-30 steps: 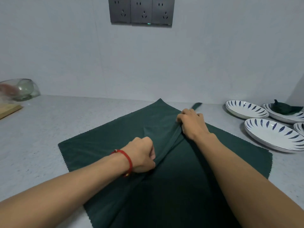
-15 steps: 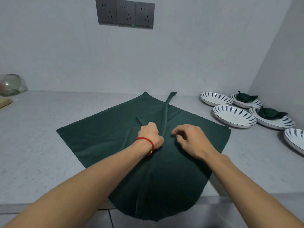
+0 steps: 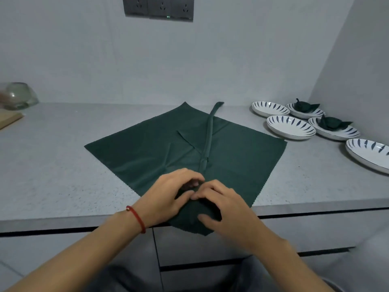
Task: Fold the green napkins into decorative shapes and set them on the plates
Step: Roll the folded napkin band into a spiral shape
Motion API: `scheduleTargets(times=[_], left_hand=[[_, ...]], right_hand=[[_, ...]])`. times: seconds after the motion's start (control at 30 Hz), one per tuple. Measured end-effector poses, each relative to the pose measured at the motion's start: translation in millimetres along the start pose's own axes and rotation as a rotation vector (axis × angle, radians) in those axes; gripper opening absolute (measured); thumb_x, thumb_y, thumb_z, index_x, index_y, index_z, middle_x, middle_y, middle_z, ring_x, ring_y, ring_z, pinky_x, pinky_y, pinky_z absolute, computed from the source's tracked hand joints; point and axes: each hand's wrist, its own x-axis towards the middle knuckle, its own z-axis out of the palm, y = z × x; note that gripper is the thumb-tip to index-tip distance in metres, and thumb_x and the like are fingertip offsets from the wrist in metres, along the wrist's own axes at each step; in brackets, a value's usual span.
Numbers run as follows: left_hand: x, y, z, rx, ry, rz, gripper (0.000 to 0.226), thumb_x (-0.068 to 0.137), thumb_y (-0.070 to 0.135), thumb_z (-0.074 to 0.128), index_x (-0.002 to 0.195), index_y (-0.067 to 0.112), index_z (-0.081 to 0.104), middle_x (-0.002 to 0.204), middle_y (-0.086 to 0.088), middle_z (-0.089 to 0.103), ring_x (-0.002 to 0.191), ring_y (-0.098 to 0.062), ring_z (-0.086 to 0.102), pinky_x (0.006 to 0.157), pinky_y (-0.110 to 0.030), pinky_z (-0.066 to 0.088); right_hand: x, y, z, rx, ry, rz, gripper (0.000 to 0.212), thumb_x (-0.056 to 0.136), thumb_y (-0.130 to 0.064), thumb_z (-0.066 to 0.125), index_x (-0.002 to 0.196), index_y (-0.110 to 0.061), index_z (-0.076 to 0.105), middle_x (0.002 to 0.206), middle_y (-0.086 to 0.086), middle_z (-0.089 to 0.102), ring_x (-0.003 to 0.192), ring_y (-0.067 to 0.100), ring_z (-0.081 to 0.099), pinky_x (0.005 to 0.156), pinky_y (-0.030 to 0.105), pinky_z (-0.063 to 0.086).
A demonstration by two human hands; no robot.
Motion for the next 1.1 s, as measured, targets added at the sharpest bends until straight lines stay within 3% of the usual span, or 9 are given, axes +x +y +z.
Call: scheduleTargets(times=[0.13, 0.2, 0.33, 0.4, 0.47, 0.7, 1.0, 1.1], left_hand=[[-13, 0, 0, -0.061, -0.019, -0.062, 0.049, 0.09, 0.003, 0.067, 0.133, 0.023, 0.054, 0.104, 0.015, 0.067, 0.102, -0.006, 0.064, 0.094, -0.024, 0.05], [-14, -1, 0, -0.038, -0.022, -0.078, 0.051, 0.09, 0.005, 0.067, 0.135, 0.026, 0.052, 0.103, 0.017, 0.069, 0.103, -0.004, 0.063, 0.095, -0.026, 0.049], [-14, -1, 0, -0.044, 0.014, -0.139, 0.055, 0.088, 0.008, 0.068, 0.136, 0.029, 0.051, 0.098, 0.018, 0.069, 0.102, -0.002, 0.062, 0.095, -0.025, 0.048], [-15, 0, 1, -0.078, 0.042, -0.194, 0.054, 0.088, 0.012, 0.069, 0.135, 0.03, 0.049, 0.096, 0.019, 0.07, 0.102, 0.0, 0.062, 0.096, -0.024, 0.047], [-16, 0, 1, -0.124, 0.054, -0.258, 0.05, 0.089, 0.017, 0.07, 0.133, 0.031, 0.049, 0.098, 0.025, 0.071, 0.107, 0.001, 0.062, 0.099, -0.025, 0.045], [-15, 3, 2, -0.101, 0.126, -0.298, 0.024, 0.079, 0.023, 0.081, 0.096, 0.035, 0.067, 0.091, 0.024, 0.069, 0.098, -0.001, 0.062, 0.088, -0.023, 0.049], [-14, 3, 5, -0.037, 0.161, -0.284, 0.025, 0.077, 0.022, 0.083, 0.094, 0.035, 0.07, 0.087, 0.022, 0.067, 0.094, -0.002, 0.061, 0.083, -0.018, 0.048], [-14, 3, 7, -0.021, 0.179, -0.251, 0.018, 0.078, 0.02, 0.083, 0.089, 0.032, 0.075, 0.085, 0.023, 0.068, 0.092, -0.002, 0.062, 0.081, -0.017, 0.048]], right_hand=[[5, -2, 11, -0.131, 0.073, -0.06, 0.028, 0.084, -0.04, 0.061, 0.111, -0.033, 0.063, 0.11, -0.017, 0.059, 0.097, 0.009, 0.055, 0.081, 0.032, 0.046], [7, -1, 15, -0.063, 0.154, -0.04, 0.018, 0.087, -0.042, 0.062, 0.102, -0.033, 0.067, 0.1, -0.017, 0.063, 0.09, 0.01, 0.057, 0.078, 0.037, 0.049], [15, -6, 13, 0.181, 0.341, 0.178, 0.007, 0.084, -0.029, 0.08, 0.086, -0.025, 0.076, 0.078, -0.012, 0.07, 0.073, 0.01, 0.062, 0.07, 0.022, 0.048], [22, -7, 13, 0.269, 0.344, 0.318, 0.011, 0.081, -0.023, 0.084, 0.082, -0.021, 0.074, 0.069, -0.009, 0.069, 0.068, 0.008, 0.063, 0.063, 0.013, 0.046], [29, -7, 12, 0.284, 0.345, 0.394, 0.018, 0.08, -0.022, 0.085, 0.08, -0.022, 0.067, 0.065, -0.007, 0.065, 0.062, 0.007, 0.059, 0.06, 0.013, 0.046], [35, 0, 19, 0.098, 0.365, 0.314, 0.022, 0.076, -0.015, 0.086, 0.076, -0.02, 0.065, 0.068, -0.01, 0.061, 0.061, 0.011, 0.056, 0.06, 0.022, 0.047], [38, 2, 4, 0.037, 0.211, 0.148, 0.003, 0.082, -0.022, 0.081, 0.08, -0.023, 0.079, 0.079, -0.004, 0.066, 0.073, 0.012, 0.062, 0.069, 0.035, 0.053], [31, 5, -3, 0.079, 0.081, 0.111, 0.011, 0.088, -0.028, 0.076, 0.098, -0.027, 0.08, 0.087, -0.009, 0.064, 0.078, 0.006, 0.059, 0.072, 0.02, 0.049]])
